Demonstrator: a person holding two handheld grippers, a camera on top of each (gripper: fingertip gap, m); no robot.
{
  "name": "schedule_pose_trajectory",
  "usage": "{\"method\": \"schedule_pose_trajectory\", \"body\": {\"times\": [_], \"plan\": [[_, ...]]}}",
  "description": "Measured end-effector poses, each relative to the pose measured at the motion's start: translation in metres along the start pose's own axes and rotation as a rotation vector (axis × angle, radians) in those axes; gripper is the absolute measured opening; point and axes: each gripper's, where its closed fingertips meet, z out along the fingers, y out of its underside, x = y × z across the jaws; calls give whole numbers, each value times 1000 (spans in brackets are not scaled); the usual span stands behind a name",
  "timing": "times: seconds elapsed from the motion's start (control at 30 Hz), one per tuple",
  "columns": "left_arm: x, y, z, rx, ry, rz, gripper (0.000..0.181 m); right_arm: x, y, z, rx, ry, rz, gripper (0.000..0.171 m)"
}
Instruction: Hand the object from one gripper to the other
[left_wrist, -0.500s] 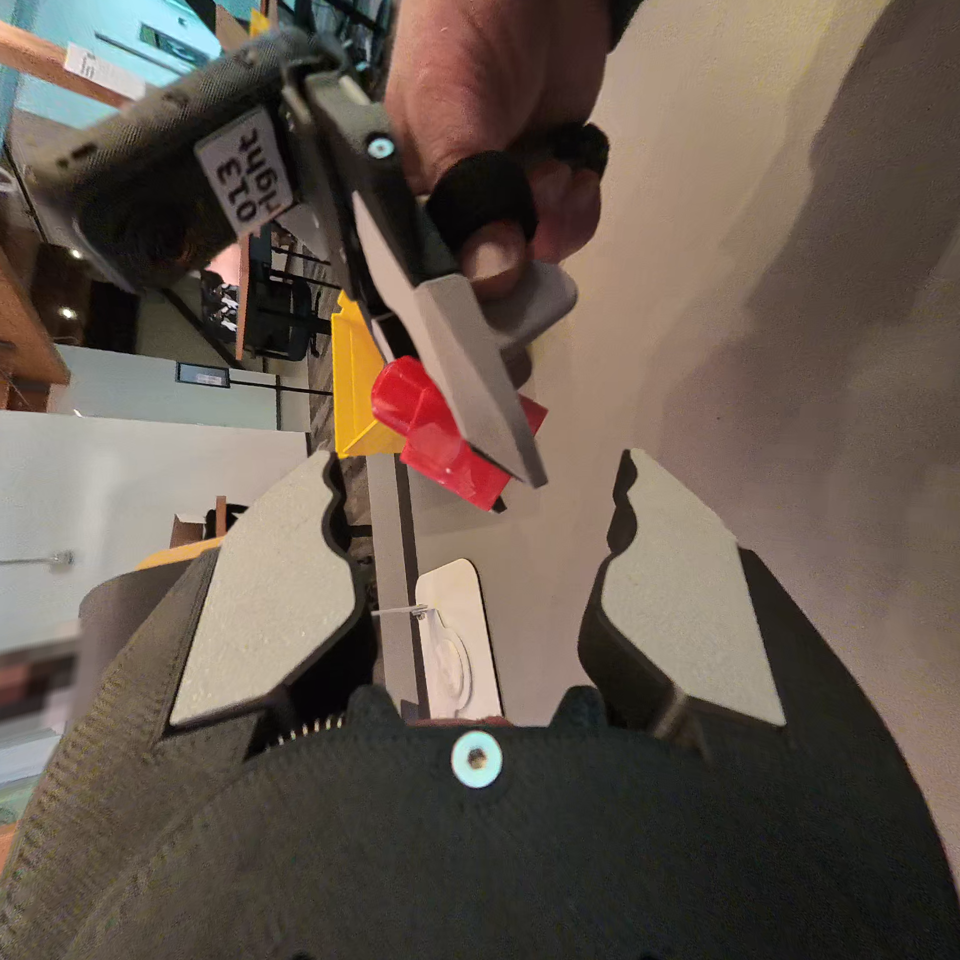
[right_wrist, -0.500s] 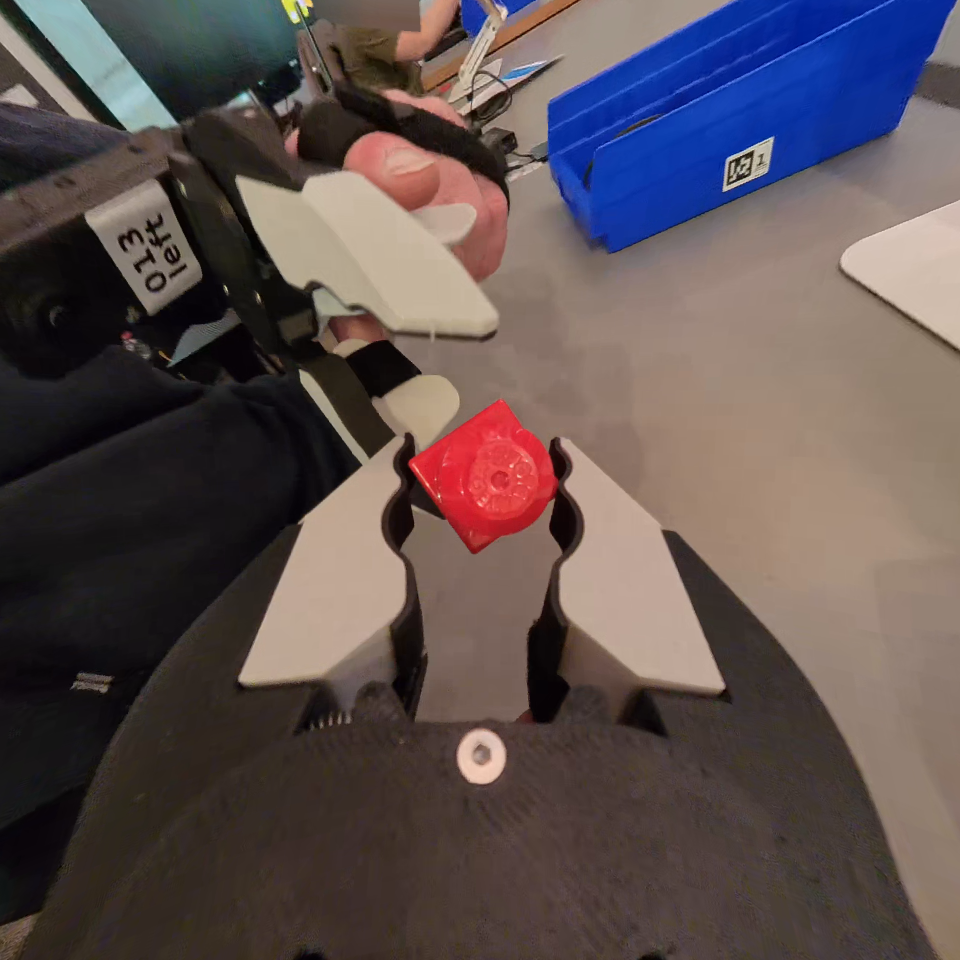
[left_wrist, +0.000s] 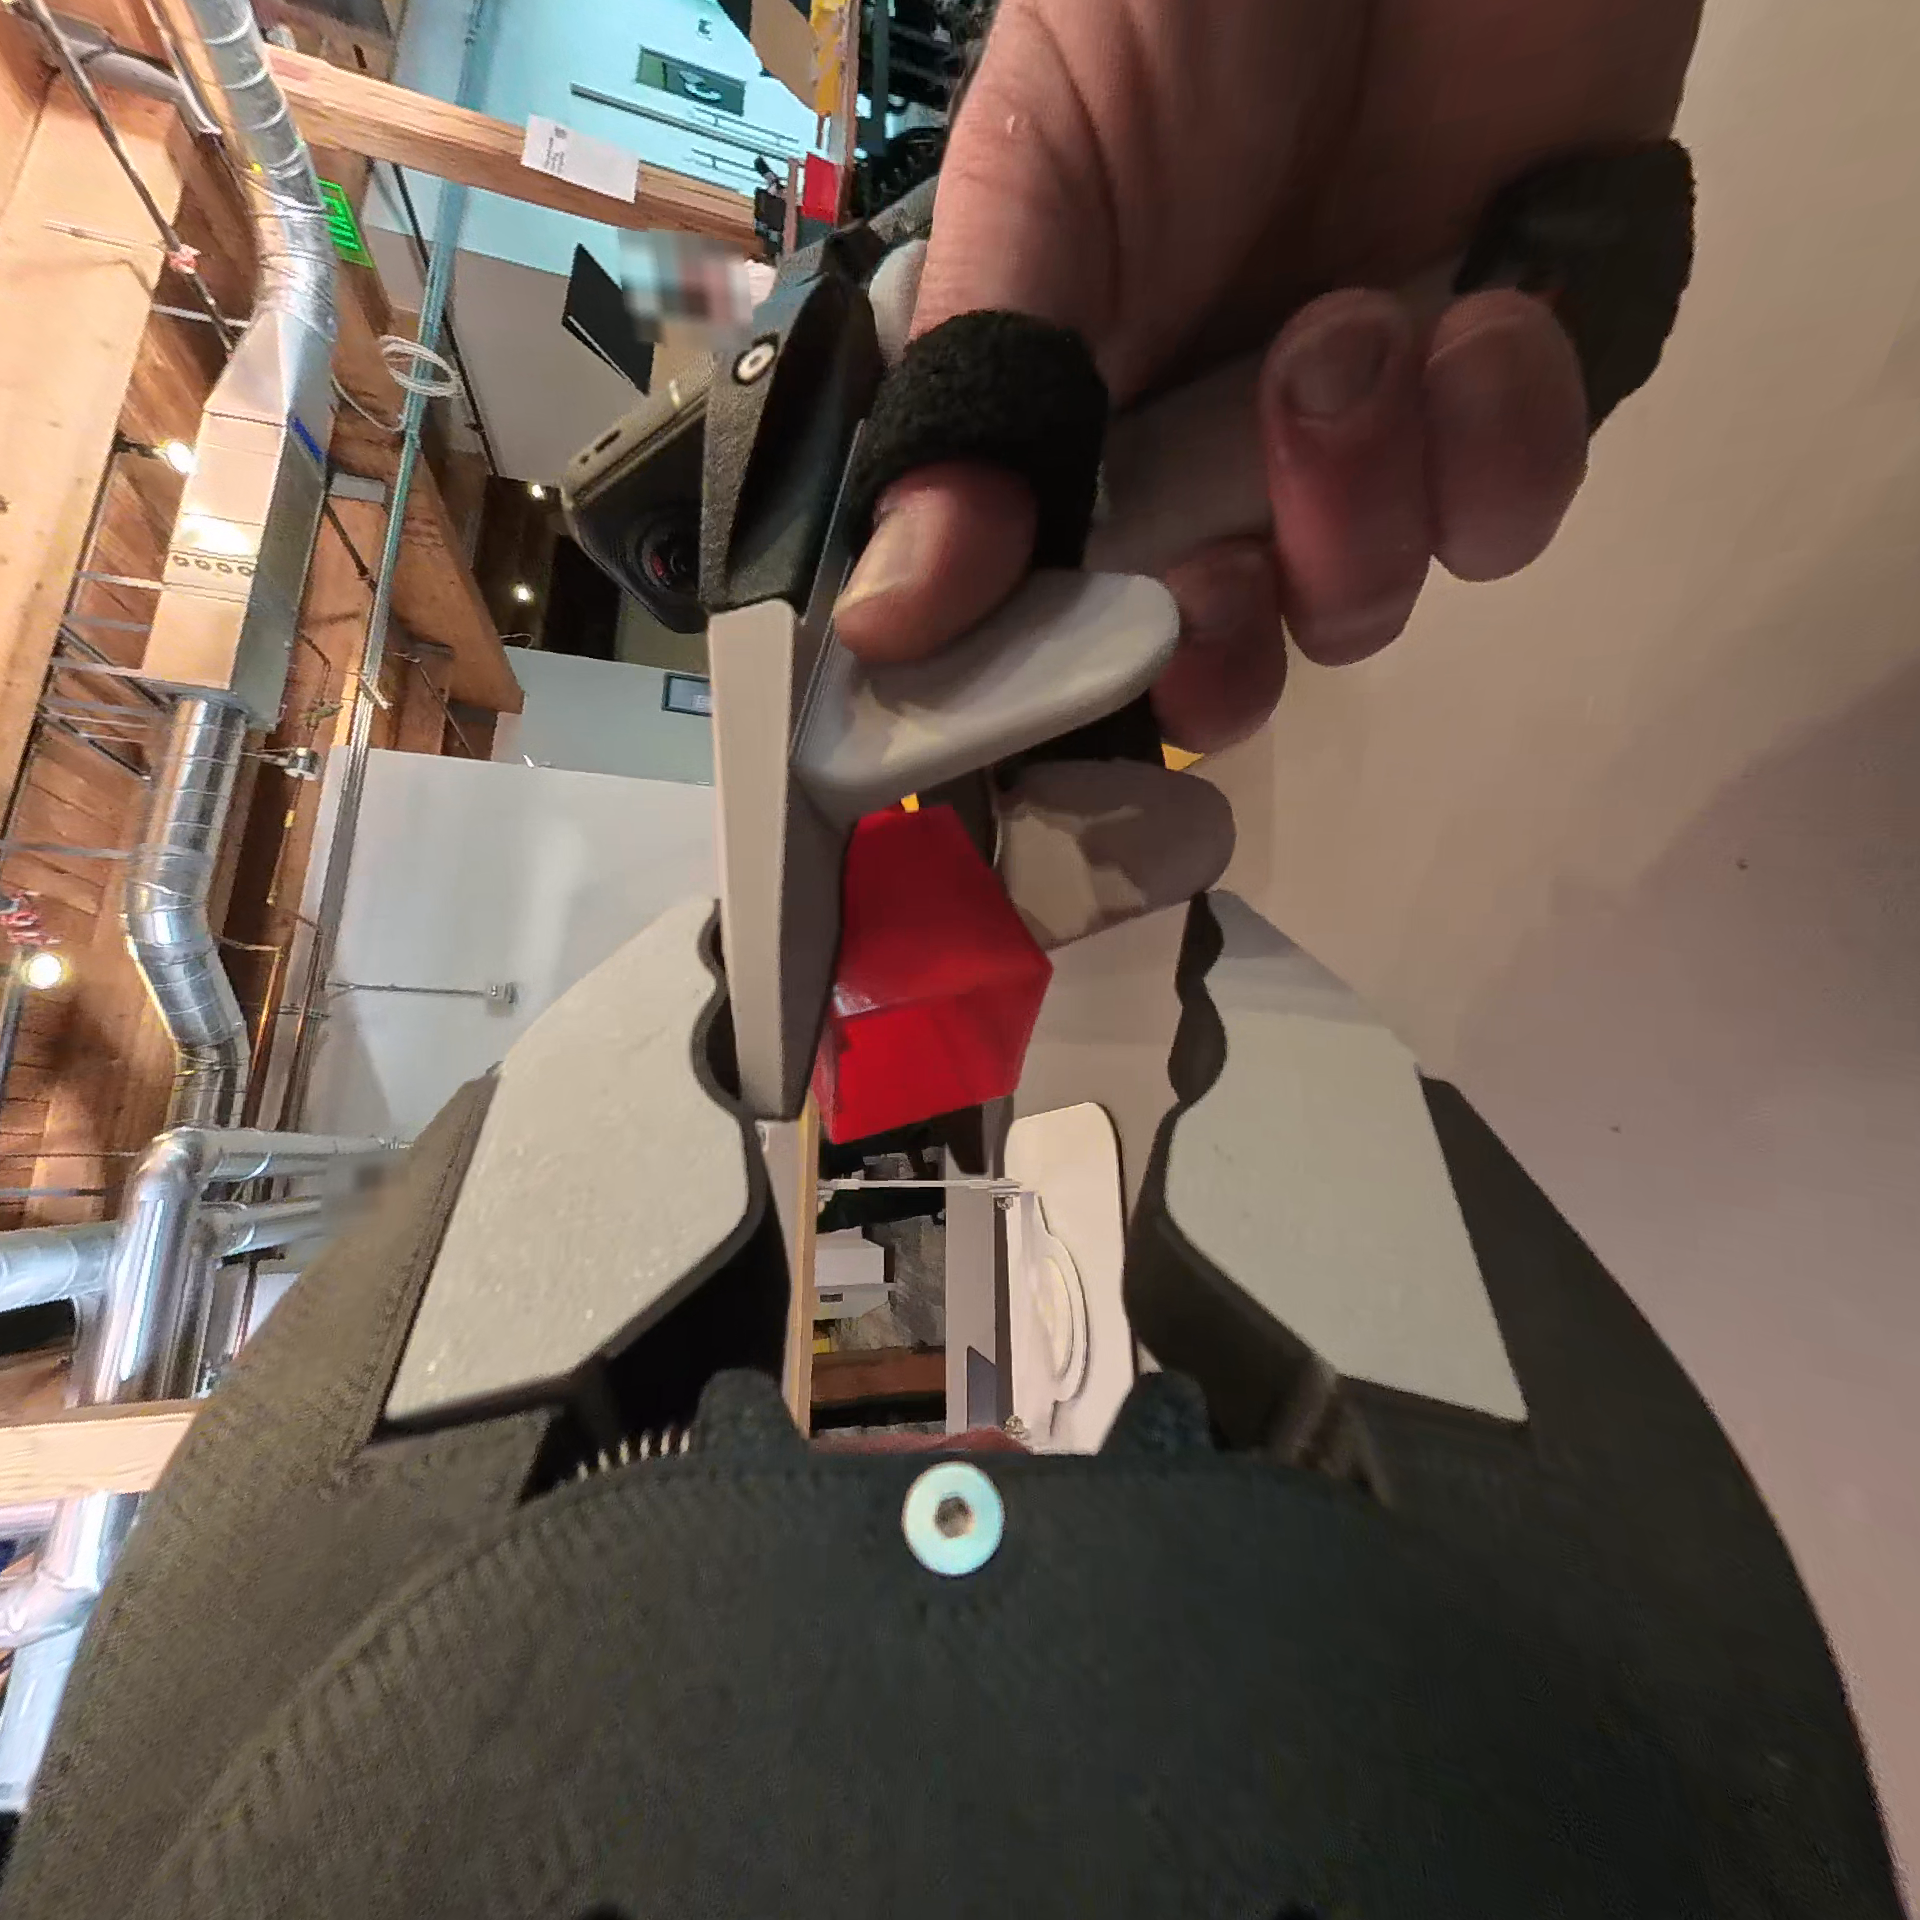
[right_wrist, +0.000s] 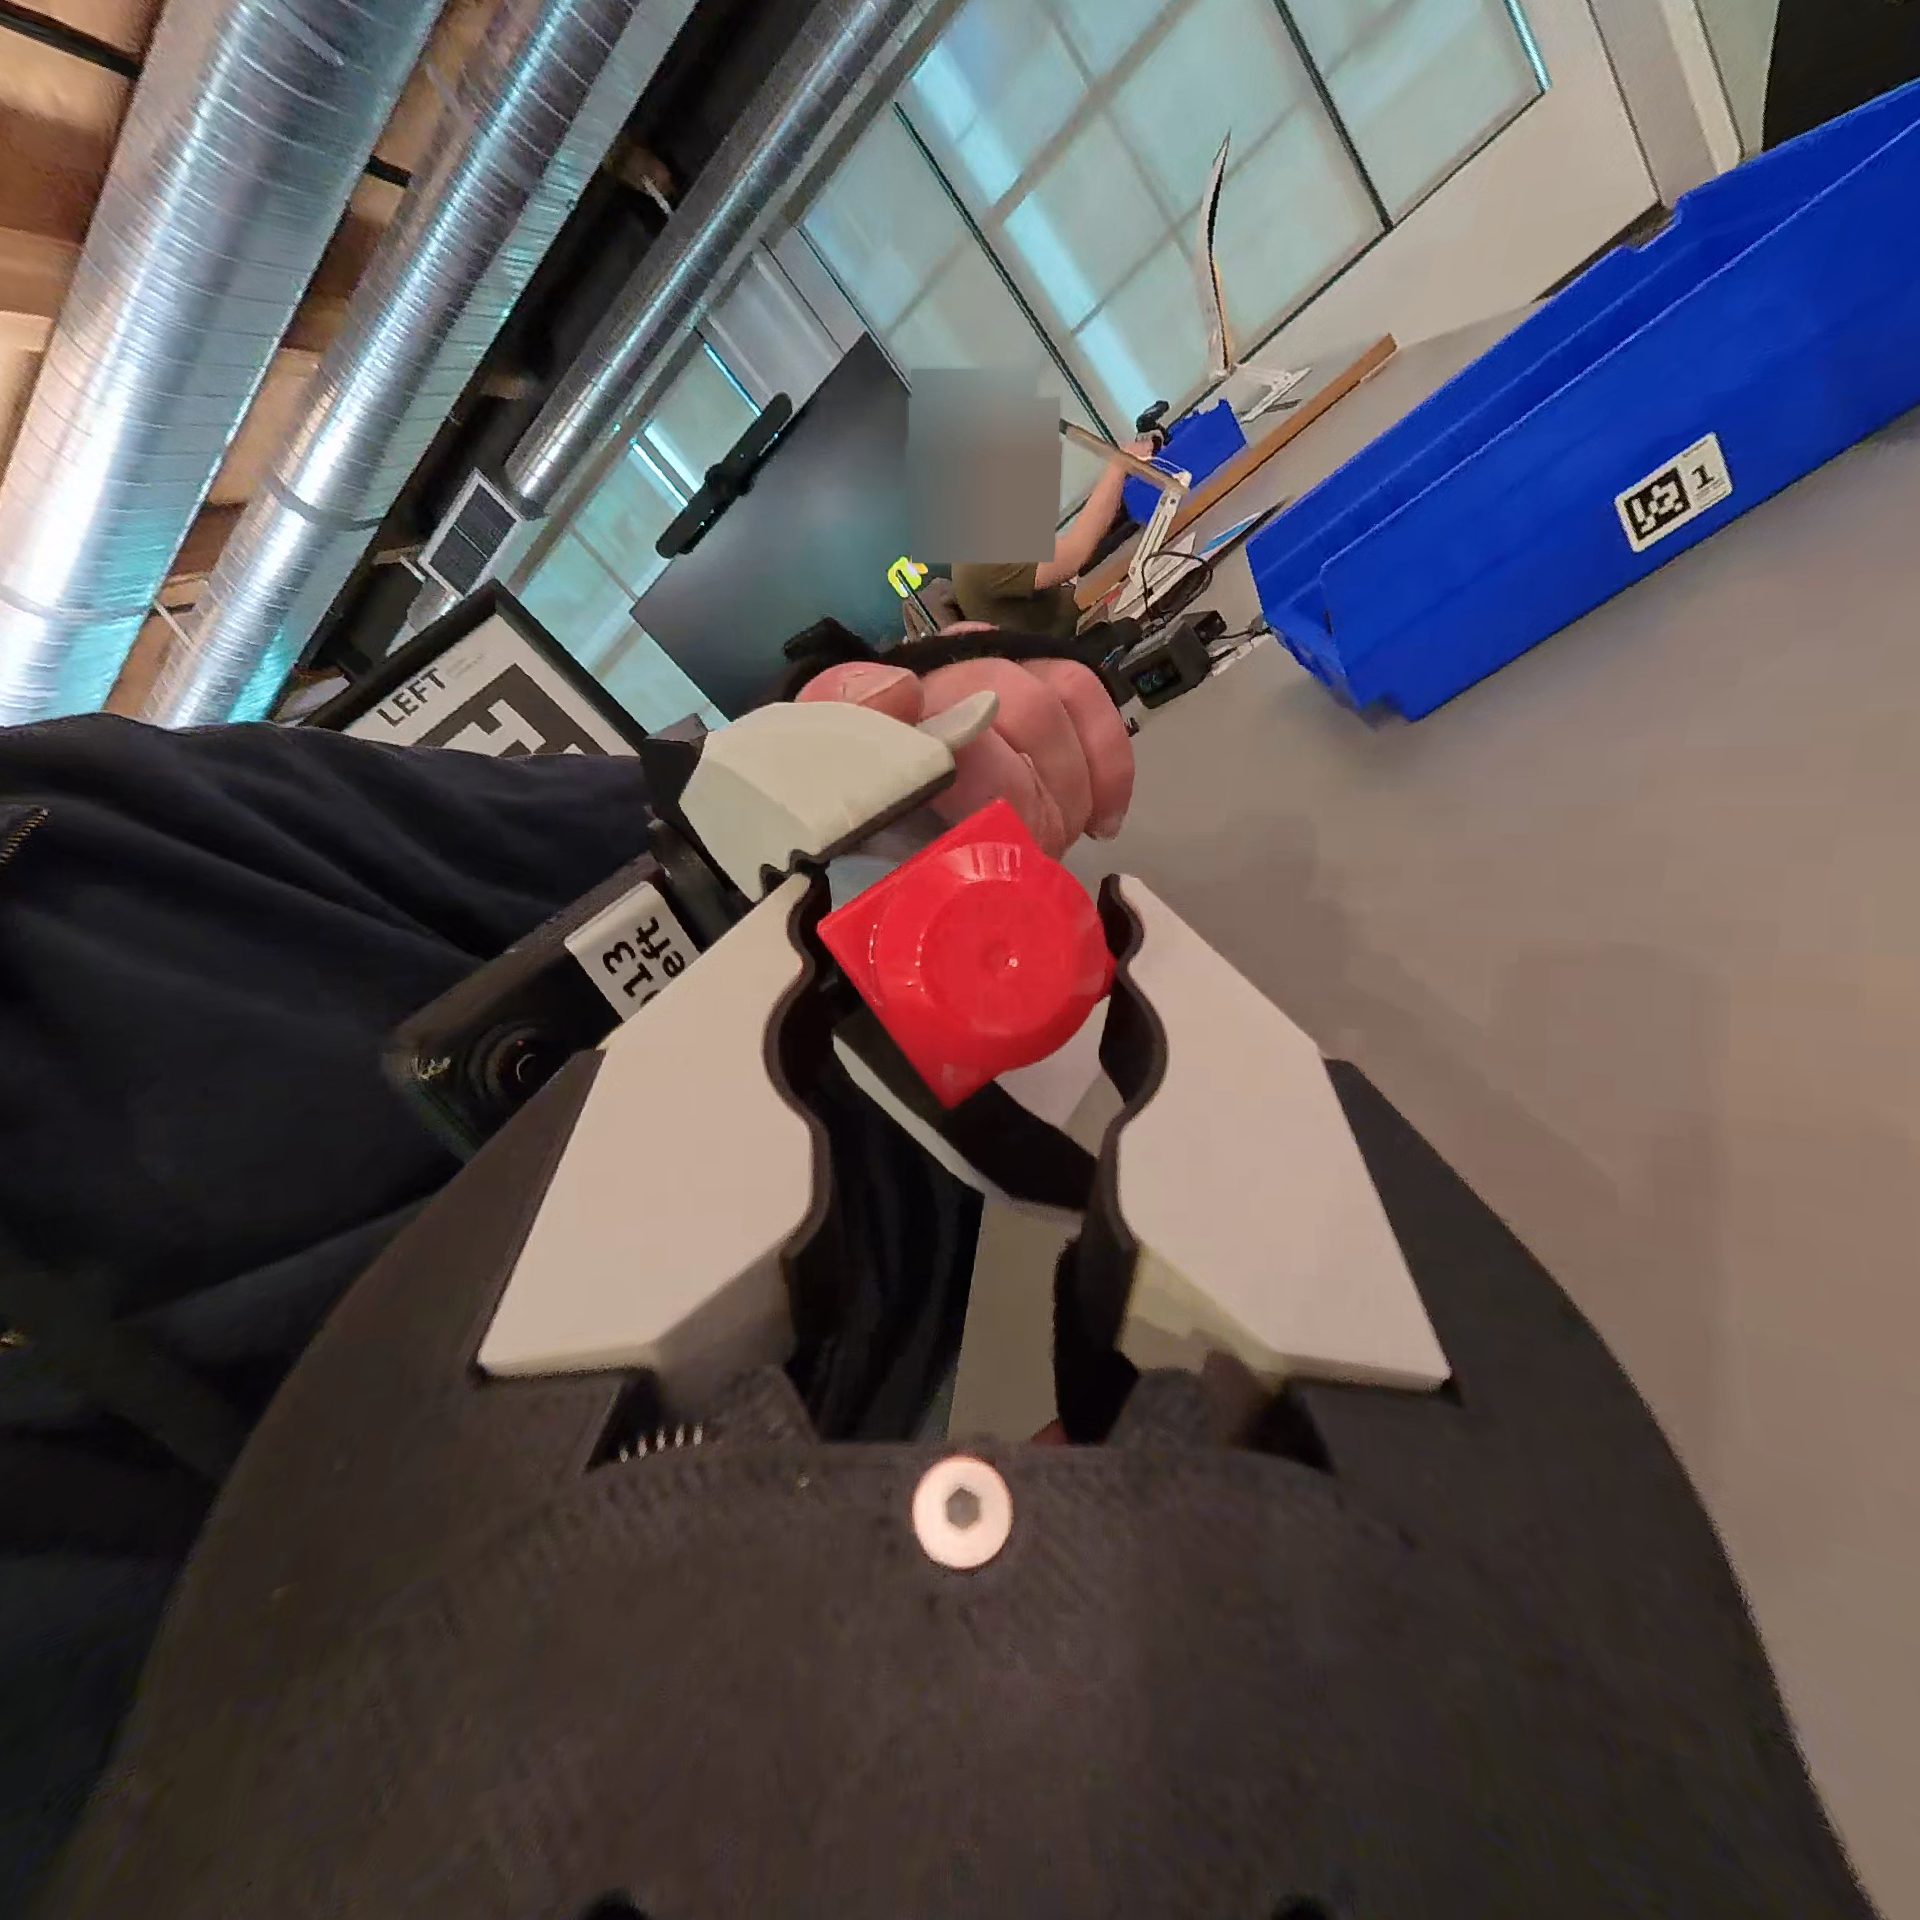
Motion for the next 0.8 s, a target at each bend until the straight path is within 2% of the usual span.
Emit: {"method": "schedule_pose_trajectory", "body": {"times": [0.03, 0.07, 0.1, 0.47, 0.5, 0.57, 0.63, 0.7, 0.8], "plan": [[1, 1, 0, -1, 11, 4, 74, 1, 4, 0, -19, -1, -6, 49], [-1, -1, -2, 22, 9, -3, 53, -2, 7, 1, -31, -19, -5, 49], [-1, -5, -5, 55, 34, -3, 50, -4, 7, 2, -23, -39, 7, 49], [-3, -10, -11, 78, 66, -34, 46, -11, 7, 2, 49, -106, 50, 49], [-5, -8, -11, 73, 70, -50, 46, -8, 8, 0, 44, -90, 37, 54], [-10, -4, -11, 65, 101, -96, 45, -3, 9, -5, 48, -20, -20, 64], [-12, 1, -12, 45, 150, -139, 45, 9, 9, -14, 14, 147, -137, 65], [-6, 4, -12, 28, 254, -203, 45, 21, 5, -26, -54, 363, -345, 82], [2, 8, -14, 10, 399, -280, 45, 17, -5, -39, -176, 559, -691, 85]]}}
